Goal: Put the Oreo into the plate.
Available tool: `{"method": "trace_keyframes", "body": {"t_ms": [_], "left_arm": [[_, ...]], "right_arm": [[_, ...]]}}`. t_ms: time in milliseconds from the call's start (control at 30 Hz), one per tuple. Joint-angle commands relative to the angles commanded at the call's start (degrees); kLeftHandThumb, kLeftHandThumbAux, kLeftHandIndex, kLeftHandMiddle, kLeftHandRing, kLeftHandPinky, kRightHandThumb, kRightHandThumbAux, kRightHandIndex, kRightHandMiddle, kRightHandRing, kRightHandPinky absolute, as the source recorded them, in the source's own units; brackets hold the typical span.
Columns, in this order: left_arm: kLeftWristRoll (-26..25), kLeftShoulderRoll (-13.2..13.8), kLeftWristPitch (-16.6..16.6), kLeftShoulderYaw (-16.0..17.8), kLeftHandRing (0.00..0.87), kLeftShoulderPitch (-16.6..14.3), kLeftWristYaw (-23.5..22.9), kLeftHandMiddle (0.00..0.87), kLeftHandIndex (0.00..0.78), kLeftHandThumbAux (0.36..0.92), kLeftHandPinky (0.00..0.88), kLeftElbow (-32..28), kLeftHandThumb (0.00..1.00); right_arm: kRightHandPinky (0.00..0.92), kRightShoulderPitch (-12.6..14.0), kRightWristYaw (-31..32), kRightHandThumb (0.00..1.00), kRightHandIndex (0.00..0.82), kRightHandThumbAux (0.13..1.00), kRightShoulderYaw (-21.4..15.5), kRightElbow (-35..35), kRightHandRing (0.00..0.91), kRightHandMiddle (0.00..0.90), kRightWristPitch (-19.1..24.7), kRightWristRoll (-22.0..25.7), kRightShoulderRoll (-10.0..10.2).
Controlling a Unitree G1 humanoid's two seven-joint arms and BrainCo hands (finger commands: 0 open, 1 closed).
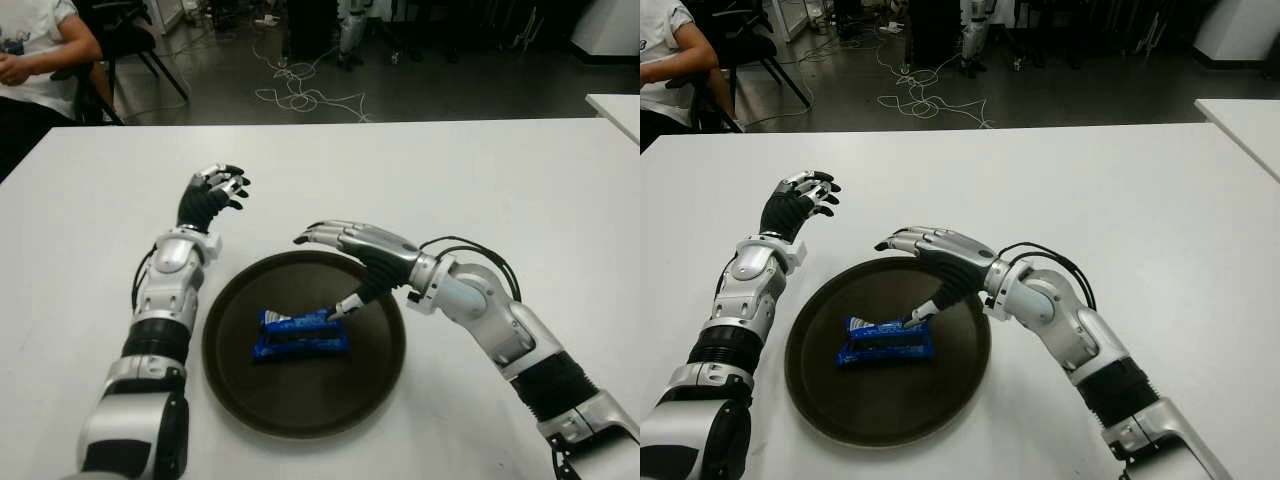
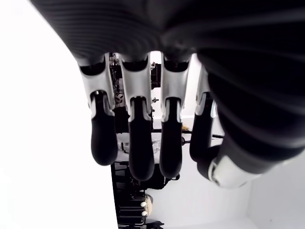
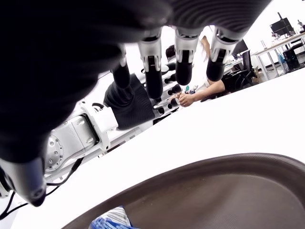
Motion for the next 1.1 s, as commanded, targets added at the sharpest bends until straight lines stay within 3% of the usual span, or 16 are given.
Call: {"method": "trace_keyframes", "body": {"t_ms": [233, 500, 567, 700, 767, 900, 967, 1033, 1100], "left_arm": [[0.5, 0.1, -0.6, -0.2, 0.455, -0.2, 0.4, 0.485, 0.352, 0.689, 0.478, 0.6, 0.817], [0.6, 0.3, -0.9, -0.2, 0.472, -0.3, 0.3, 0.49, 0.345, 0.69, 0.51, 0.8, 0.816], [0.5, 0.3, -1.1, -0.1, 0.48, -0.1, 0.1, 0.493, 0.344, 0.69, 0.524, 0.7, 0.816], [0.3, 0.4, -1.4, 0.0, 0.501, 0.0, -0.3, 0.476, 0.394, 0.678, 0.553, 0.6, 0.828], [0.1, 0.4, -1.3, 0.1, 0.509, -0.2, -0.5, 0.473, 0.406, 0.675, 0.561, 0.8, 0.831], [0.1, 0.7, -1.4, 0.1, 0.517, -0.6, -0.6, 0.47, 0.416, 0.673, 0.569, 1.6, 0.834], [0.3, 0.9, -1.5, 0.0, 0.517, -0.7, -0.7, 0.468, 0.417, 0.673, 0.576, 2.0, 0.834], [0.6, 1.1, -1.8, -0.2, 0.515, -0.5, -0.9, 0.468, 0.418, 0.673, 0.579, 1.9, 0.834], [0.7, 1.1, -1.9, -0.4, 0.512, -0.2, -1.0, 0.468, 0.418, 0.673, 0.579, 1.4, 0.834]], "right_arm": [[0.0, -1.4, 0.1, 0.0, 0.0, 0.578, -3.2, 0.5, 0.0, 0.0, -0.7, 1.7, -1.7], [0.0, -5.7, -0.7, 0.0, 0.0, 0.571, -11.5, 6.4, 0.0, 0.0, -2.5, 8.3, -5.6], [0.0, -7.9, -2.4, 0.0, 0.0, 0.576, -14.2, 8.8, 0.0, 0.0, -1.5, 9.9, -5.5], [0.003, -14.4, -7.2, 0.0, 0.0, 0.602, -18.7, 22.9, 0.0, 0.001, -5.5, 13.0, -5.3], [0.026, -16.7, -10.2, 0.0, 0.015, 0.625, -20.4, 32.0, 0.022, 0.029, -8.4, 14.0, -4.5], [0.137, -17.6, -13.0, 0.0, 0.101, 0.688, -24.6, 41.5, 0.138, 0.15, -9.6, 18.5, -2.1], [0.186, -19.3, -14.2, 0.0, 0.145, 0.716, -26.2, 47.4, 0.198, 0.21, -7.8, 20.2, -0.4], [0.267, -22.5, -14.5, 0.0, 0.198, 0.753, -30.3, 57.5, 0.275, 0.278, -0.8, 23.9, 1.4], [0.327, -23.2, -14.9, 0.0, 0.234, 0.778, -33.3, 62.7, 0.328, 0.319, 4.2, 26.7, 2.7]]}}
